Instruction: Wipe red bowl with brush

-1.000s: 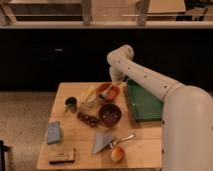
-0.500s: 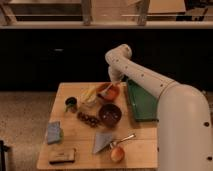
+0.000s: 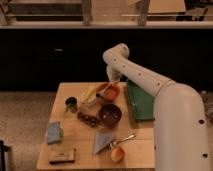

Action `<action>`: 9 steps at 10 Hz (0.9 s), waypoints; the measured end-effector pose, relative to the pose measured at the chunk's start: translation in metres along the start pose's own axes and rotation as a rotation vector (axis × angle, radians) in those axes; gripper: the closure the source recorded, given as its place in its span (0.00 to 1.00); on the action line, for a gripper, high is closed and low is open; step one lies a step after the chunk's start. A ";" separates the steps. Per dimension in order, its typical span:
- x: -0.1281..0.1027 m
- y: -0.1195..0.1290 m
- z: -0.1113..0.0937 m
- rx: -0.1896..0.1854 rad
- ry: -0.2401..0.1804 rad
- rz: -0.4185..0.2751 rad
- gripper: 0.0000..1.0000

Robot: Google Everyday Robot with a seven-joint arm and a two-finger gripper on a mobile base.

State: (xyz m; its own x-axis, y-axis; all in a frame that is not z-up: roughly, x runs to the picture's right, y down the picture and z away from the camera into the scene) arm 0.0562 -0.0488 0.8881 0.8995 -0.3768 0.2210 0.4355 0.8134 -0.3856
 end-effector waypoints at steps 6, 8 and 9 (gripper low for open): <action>0.000 0.000 -0.015 0.019 0.024 -0.040 1.00; 0.000 0.001 -0.012 -0.001 0.099 -0.088 1.00; -0.001 0.000 -0.010 -0.007 0.141 -0.109 1.00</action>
State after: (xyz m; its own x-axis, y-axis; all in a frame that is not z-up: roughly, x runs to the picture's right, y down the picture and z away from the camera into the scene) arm 0.0559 -0.0530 0.8785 0.8427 -0.5213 0.1345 0.5305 0.7613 -0.3728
